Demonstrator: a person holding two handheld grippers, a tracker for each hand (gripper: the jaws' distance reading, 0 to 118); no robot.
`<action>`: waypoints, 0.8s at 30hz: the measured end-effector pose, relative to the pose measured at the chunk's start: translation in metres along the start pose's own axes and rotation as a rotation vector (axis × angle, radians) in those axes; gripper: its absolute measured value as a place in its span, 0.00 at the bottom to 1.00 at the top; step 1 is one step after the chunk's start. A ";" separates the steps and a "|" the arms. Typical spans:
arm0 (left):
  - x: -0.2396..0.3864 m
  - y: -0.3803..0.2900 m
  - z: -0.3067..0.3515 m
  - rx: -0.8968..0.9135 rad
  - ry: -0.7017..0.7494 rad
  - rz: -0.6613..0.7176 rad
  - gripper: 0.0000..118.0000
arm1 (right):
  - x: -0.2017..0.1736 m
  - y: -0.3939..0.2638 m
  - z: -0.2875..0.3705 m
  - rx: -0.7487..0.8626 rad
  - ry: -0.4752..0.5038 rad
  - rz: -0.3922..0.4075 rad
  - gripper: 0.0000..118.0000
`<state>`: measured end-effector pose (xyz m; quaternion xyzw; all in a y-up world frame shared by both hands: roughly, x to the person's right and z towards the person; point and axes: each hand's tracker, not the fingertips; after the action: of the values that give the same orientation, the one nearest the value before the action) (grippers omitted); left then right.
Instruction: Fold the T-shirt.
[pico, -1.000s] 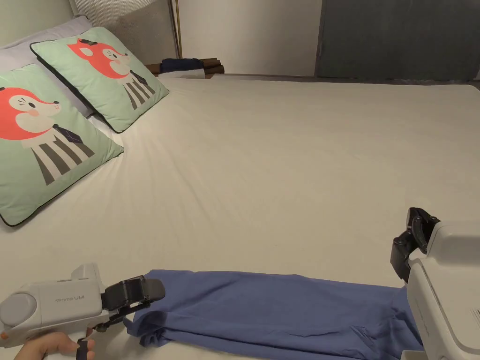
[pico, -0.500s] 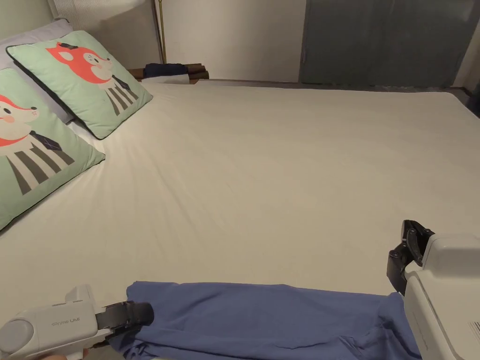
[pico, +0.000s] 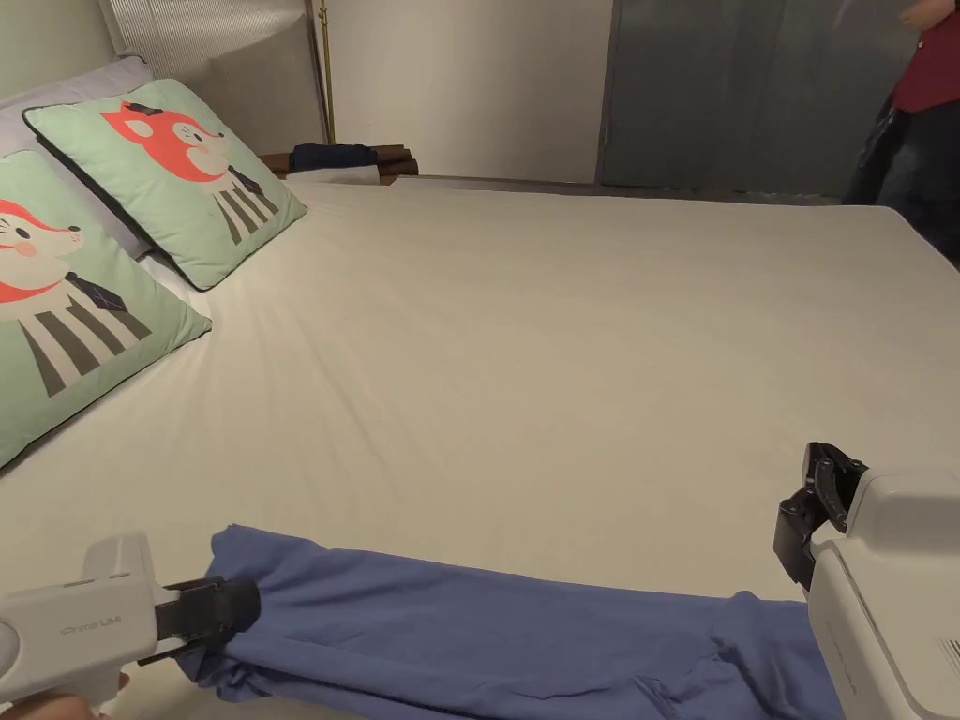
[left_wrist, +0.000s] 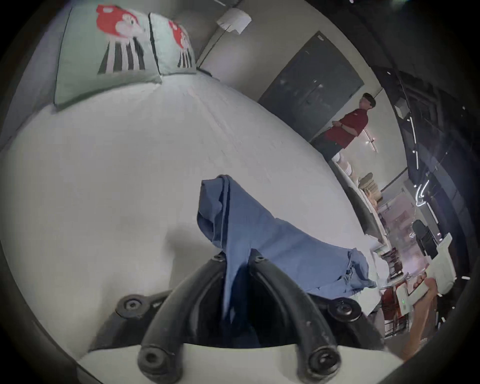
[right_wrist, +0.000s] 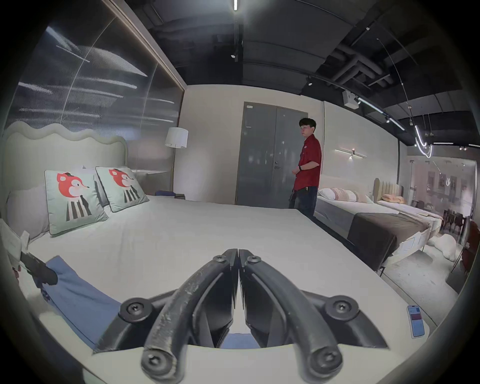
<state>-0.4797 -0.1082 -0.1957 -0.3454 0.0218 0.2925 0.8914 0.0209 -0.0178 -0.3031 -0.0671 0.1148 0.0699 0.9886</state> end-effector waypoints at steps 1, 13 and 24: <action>-0.004 0.003 0.007 0.008 0.023 0.002 0.05 | 0.000 0.001 0.000 0.003 0.002 -0.001 0.00; 0.044 -0.003 0.003 -0.030 0.104 -0.113 0.05 | 0.002 0.002 0.009 0.015 0.021 -0.015 0.00; 0.175 -0.041 -0.094 -0.175 -0.103 -0.206 0.05 | 0.019 0.000 0.020 0.015 0.002 -0.020 0.00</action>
<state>-0.2975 -0.1029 -0.2842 -0.4069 -0.0852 0.2175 0.8831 0.0439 -0.0122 -0.2887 -0.0610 0.1157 0.0591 0.9896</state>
